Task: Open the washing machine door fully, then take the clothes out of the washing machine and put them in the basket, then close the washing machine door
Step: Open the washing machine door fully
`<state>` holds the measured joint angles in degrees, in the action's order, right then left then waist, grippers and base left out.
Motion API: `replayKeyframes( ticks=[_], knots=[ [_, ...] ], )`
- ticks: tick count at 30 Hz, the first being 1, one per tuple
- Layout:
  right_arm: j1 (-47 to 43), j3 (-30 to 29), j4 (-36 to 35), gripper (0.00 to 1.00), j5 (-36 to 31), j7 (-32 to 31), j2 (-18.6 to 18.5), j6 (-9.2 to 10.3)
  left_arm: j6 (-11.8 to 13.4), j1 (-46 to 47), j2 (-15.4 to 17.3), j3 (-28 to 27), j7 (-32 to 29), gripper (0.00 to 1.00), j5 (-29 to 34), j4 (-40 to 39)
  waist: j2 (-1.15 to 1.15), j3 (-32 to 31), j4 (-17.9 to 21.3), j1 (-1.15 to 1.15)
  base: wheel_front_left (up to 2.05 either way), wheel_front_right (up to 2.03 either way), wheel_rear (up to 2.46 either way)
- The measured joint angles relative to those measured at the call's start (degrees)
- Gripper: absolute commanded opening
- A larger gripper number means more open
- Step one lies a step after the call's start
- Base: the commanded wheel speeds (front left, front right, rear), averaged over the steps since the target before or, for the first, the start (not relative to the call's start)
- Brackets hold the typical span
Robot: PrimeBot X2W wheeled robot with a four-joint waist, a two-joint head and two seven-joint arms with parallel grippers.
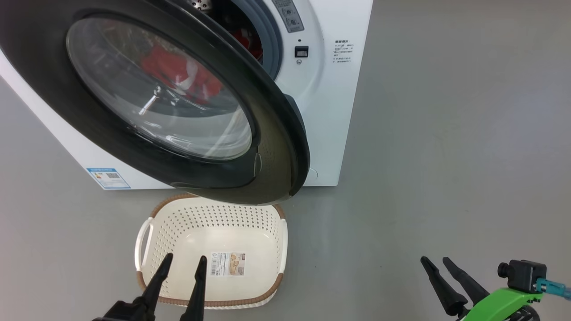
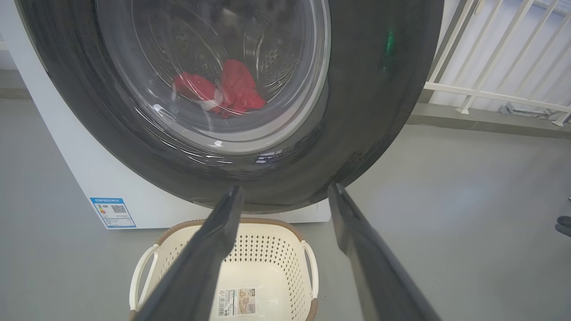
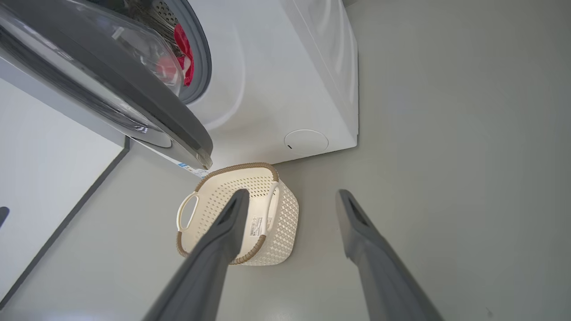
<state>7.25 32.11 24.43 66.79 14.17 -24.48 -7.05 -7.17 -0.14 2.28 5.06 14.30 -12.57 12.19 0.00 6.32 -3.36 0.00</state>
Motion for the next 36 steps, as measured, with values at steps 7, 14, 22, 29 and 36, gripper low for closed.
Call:
replayKeyframes(
  ticks=[7,14,22,29,36],
  knots=[
    [-0.9,-10.5,-2.1,1.00,-12.0,0.1,2.3,0.00,0.0,0.0,0.0,-0.1,0.0,1.00,0.0,0.2,0.00,-0.2,0.0,0.00,0.00,0.00,0.00],
    [-7.2,-20.9,-5.7,1.00,-27.0,0.1,7.9,-0.01,0.0,0.0,0.0,-0.1,0.0,1.00,0.0,0.2,0.00,0.1,-0.2,0.00,0.00,0.00,0.00],
    [-11.0,-31.8,-13.6,1.00,-37.4,0.2,13.5,-0.01,0.0,0.0,0.0,-0.2,0.0,1.00,0.0,-0.1,0.00,0.6,-0.5,0.00,0.00,0.00,0.00],
    [-13.3,-33.2,-13.9,1.00,-39.2,0.3,15.0,-0.01,0.0,0.0,0.0,-0.2,0.0,1.00,0.0,-0.3,0.00,0.8,-0.7,0.00,0.00,0.00,0.00],
    [-13.3,-33.3,-14.0,1.00,-39.4,0.3,15.3,-0.01,0.0,0.0,0.0,-0.1,0.0,1.00,0.0,-0.4,0.00,0.6,-0.8,0.00,0.00,0.00,0.00]
  ],
)
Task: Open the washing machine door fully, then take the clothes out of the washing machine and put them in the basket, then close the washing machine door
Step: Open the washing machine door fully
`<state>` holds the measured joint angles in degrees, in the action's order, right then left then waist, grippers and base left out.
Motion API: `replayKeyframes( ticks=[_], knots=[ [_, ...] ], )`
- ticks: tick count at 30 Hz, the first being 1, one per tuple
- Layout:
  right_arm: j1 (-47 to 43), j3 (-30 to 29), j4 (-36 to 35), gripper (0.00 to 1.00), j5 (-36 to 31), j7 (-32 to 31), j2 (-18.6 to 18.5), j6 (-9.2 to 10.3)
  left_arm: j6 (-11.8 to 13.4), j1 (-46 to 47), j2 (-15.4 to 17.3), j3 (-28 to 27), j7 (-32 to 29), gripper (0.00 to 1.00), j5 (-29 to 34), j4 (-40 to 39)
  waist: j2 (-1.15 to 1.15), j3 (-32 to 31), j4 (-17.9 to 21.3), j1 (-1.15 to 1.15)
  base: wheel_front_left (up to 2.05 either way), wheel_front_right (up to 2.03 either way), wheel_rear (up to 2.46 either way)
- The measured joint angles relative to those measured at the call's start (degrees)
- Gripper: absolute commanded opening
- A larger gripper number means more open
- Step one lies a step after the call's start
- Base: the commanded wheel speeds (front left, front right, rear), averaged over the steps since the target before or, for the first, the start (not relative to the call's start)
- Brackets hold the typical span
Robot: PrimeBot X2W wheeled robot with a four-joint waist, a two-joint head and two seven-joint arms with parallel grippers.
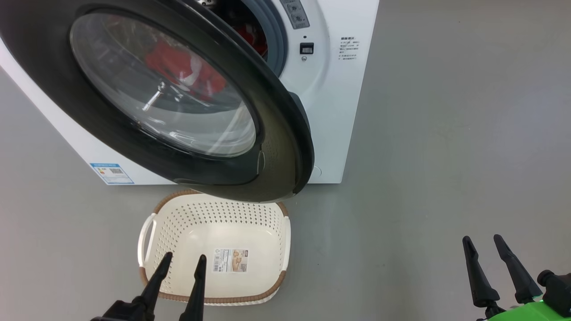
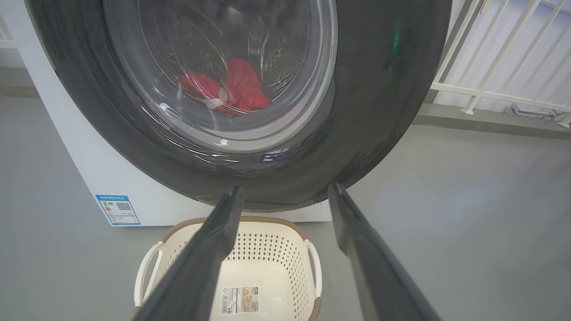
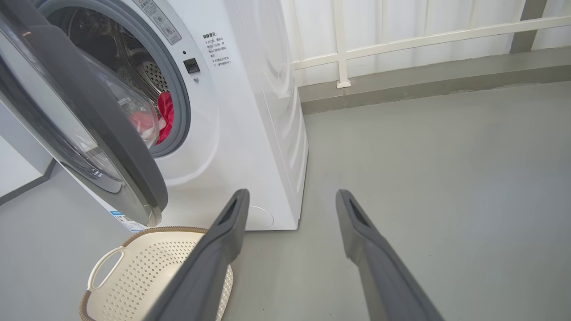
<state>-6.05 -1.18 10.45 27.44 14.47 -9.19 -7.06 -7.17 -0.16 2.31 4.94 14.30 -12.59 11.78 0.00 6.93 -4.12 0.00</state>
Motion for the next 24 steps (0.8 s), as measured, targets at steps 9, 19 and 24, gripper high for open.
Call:
replayKeyframes(
  ticks=[9,19,24],
  knots=[
    [0.0,0.1,-0.1,0.47,0.5,0.0,0.3,0.00,0.0,0.0,0.0,0.2,0.0,1.00,0.0,-0.1,0.00,-0.3,-0.3,0.00,0.00,0.00,0.00],
    [4.2,2.2,-3.4,0.00,12.7,0.2,1.9,0.00,0.0,0.0,0.0,0.9,0.0,1.00,-0.1,-0.4,0.00,0.1,-1.6,0.00,0.00,0.00,0.00],
    [9.5,5.4,-4.8,0.00,20.9,0.2,1.1,0.00,0.0,0.0,0.0,1.9,0.0,1.00,-0.2,-0.8,0.00,0.3,-2.6,0.00,0.00,0.00,0.00]
  ],
)
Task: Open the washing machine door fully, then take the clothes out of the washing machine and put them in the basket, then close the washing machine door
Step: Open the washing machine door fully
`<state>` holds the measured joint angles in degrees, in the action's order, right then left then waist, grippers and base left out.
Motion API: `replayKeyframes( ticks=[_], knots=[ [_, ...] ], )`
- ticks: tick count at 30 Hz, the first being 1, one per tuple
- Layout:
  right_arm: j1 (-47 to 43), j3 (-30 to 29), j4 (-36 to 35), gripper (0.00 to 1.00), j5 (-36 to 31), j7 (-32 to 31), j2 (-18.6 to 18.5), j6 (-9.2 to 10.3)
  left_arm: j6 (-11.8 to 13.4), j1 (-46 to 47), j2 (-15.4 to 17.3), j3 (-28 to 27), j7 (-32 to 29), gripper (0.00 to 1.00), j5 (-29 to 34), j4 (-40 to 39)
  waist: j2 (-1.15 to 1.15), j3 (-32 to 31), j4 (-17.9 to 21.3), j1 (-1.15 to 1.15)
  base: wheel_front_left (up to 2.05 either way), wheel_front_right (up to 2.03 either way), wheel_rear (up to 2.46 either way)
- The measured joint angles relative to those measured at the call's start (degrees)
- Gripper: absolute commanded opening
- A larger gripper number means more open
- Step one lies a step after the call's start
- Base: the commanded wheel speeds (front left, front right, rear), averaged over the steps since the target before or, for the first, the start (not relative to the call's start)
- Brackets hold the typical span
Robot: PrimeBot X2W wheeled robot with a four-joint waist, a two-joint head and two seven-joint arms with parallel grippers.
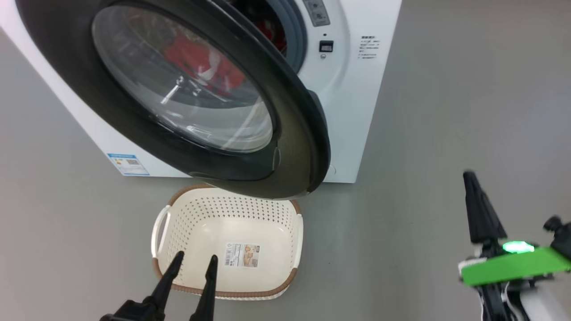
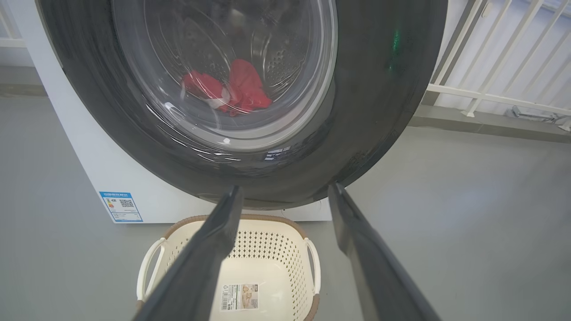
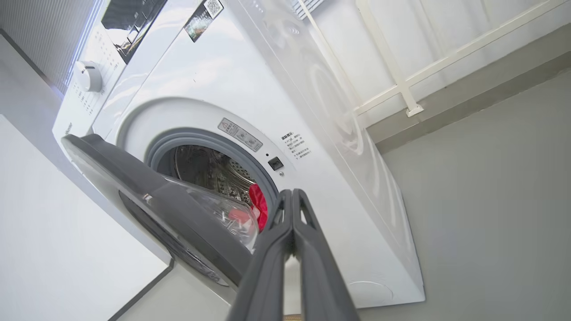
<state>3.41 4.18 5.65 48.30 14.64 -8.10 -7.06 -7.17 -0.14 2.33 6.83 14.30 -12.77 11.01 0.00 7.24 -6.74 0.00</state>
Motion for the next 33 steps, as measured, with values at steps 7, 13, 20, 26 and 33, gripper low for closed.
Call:
replayKeyframes(
  ticks=[7,13,20,26,33],
  knots=[
    [8.5,4.7,-0.4,0.00,10.7,0.0,-2.5,0.00,0.0,0.0,0.0,2.0,0.0,1.00,-1.5,-0.5,0.00,0.3,-2.7,0.00,0.00,0.00,0.00],
    [14.5,9.1,1.1,0.00,19.2,0.0,-4.1,0.00,0.0,0.1,0.1,3.3,0.0,1.00,-2.0,-0.9,0.00,0.6,-4.9,0.00,0.00,0.00,0.00],
    [21.2,17.8,2.4,0.00,33.3,-1.8,-8.8,0.00,0.0,0.4,0.1,4.6,0.0,1.00,-2.5,-1.3,0.00,1.8,-6.9,0.00,0.00,0.00,0.00],
    [25.5,20.8,3.7,0.00,40.4,-7.5,-11.7,0.01,0.0,1.6,0.1,5.9,0.0,1.00,-3.0,-1.5,0.00,3.4,-8.0,0.00,0.00,0.00,0.00],
    [27.9,19.7,7.0,0.00,48.0,-18.2,-11.8,0.01,0.0,2.0,0.1,6.2,0.0,1.00,-3.5,-1.5,0.00,5.0,-8.8,0.00,0.00,0.00,0.00]
  ],
)
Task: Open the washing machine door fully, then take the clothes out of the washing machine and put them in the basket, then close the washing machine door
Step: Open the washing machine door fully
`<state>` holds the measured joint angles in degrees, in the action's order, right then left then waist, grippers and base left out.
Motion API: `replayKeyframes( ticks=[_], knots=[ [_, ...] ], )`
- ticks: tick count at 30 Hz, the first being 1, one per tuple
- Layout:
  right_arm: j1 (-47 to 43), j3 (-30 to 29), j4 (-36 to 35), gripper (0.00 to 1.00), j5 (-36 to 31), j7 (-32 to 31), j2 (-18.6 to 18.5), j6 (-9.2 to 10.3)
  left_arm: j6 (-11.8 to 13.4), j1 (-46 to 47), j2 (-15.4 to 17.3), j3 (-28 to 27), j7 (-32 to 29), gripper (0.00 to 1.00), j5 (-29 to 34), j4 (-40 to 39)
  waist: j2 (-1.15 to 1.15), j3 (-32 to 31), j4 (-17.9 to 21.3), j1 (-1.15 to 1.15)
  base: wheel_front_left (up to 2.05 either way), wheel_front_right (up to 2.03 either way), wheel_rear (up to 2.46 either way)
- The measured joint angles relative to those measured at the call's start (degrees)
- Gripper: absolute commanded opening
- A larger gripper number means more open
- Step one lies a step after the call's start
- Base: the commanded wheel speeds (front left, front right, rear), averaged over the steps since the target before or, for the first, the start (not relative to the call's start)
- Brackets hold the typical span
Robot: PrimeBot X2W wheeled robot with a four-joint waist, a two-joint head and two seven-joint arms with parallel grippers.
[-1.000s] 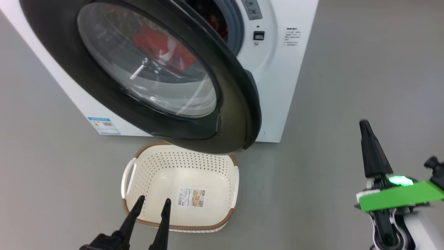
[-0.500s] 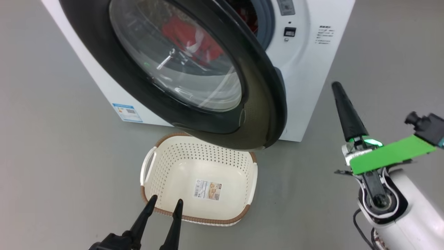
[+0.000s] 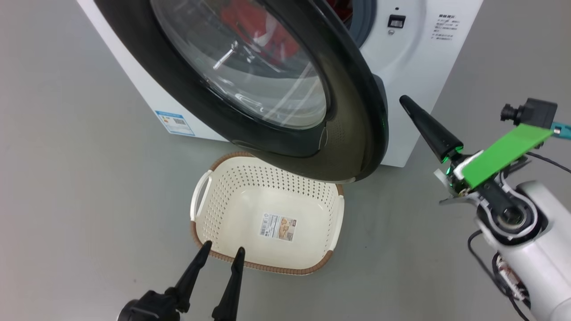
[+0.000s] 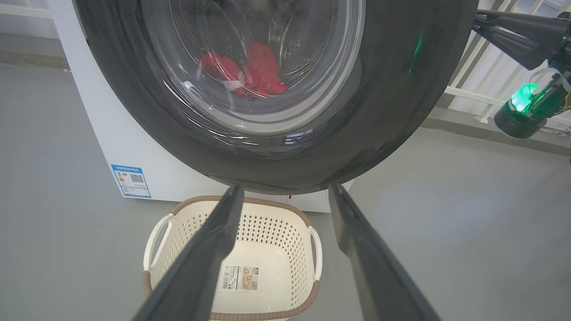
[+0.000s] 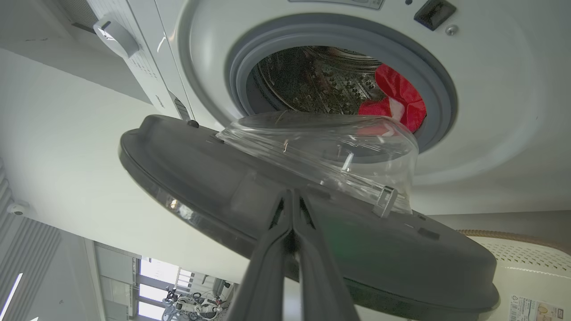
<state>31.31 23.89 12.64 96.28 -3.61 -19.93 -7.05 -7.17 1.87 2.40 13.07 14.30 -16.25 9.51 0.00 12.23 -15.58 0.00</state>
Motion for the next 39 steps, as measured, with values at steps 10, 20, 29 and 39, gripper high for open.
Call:
replayKeyframes(
  ticks=[10,20,29,39],
  knots=[
    [4.8,-6.6,7.5,0.00,4.5,-15.9,1.7,0.00,0.0,2.2,0.0,1.1,0.0,1.00,-1.2,-0.1,0.00,2.5,-1.4,0.00,0.00,0.00,0.00],
    [6.7,-9.1,13.2,0.00,5.1,-27.3,4.0,0.00,0.0,2.8,0.0,1.6,0.0,1.00,-2.0,-0.1,0.00,3.0,-2.9,0.00,0.00,0.00,0.00],
    [5.1,-9.9,13.4,0.00,2.7,-31.7,6.4,0.01,0.0,2.7,0.0,1.6,0.0,1.00,-2.0,0.1,0.00,1.0,-3.9,0.00,0.00,0.00,0.00],
    [0.9,-9.9,12.9,0.00,-0.1,-34.3,9.3,0.01,0.0,1.3,0.0,1.4,0.0,1.00,-1.9,0.4,0.00,-1.8,-6.5,0.00,0.00,0.00,0.00]
  ],
)
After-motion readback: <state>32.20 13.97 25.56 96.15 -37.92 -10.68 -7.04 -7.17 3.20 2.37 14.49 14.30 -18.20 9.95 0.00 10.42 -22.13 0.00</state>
